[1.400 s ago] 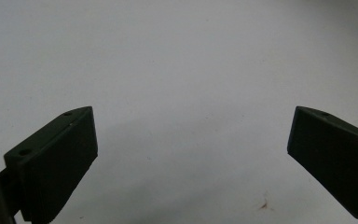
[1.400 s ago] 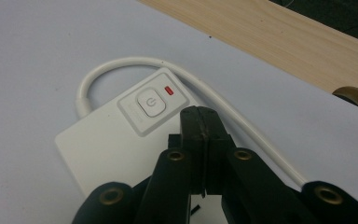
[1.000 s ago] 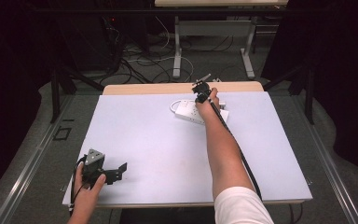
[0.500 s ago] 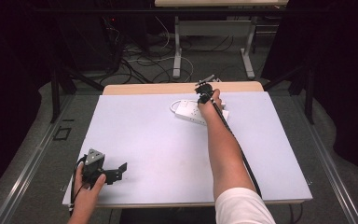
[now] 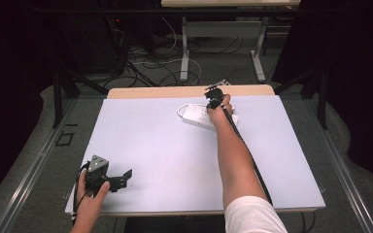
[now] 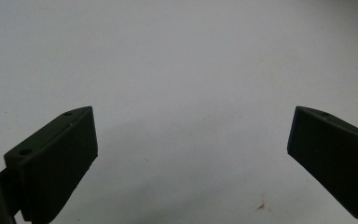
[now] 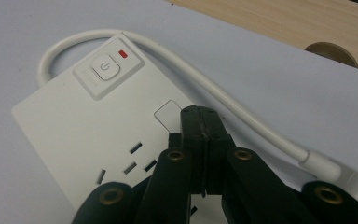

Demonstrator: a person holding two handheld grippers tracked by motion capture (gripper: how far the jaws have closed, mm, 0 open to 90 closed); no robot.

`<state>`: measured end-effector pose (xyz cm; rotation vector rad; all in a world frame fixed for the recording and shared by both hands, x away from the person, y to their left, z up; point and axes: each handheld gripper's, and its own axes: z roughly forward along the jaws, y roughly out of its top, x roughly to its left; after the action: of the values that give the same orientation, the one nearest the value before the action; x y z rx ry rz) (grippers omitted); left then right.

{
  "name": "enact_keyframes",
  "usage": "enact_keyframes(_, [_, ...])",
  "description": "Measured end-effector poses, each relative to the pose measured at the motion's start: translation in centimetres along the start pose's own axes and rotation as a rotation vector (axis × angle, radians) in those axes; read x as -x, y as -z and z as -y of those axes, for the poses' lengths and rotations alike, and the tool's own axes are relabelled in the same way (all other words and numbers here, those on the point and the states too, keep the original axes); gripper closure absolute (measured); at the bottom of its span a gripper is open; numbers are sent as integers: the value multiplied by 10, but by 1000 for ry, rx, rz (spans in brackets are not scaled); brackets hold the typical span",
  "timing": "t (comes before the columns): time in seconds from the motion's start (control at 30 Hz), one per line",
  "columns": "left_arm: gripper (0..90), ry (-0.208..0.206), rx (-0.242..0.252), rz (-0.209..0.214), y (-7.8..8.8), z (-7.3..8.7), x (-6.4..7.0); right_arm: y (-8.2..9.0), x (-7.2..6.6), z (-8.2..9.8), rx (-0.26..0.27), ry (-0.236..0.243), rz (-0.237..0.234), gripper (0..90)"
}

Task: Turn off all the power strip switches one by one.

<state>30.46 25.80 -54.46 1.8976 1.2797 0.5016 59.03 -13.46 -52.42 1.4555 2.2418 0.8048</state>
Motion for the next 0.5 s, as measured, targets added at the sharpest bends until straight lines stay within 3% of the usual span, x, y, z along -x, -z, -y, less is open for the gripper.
enact_keyframes(0.23, [15,1,-1,3,-1,0,1,-1,-1,0,12,3,6,900])
enact_keyframes(0.5, [15,-3,0,6,-2,0,1,2,3,0,-12,2,4,900])
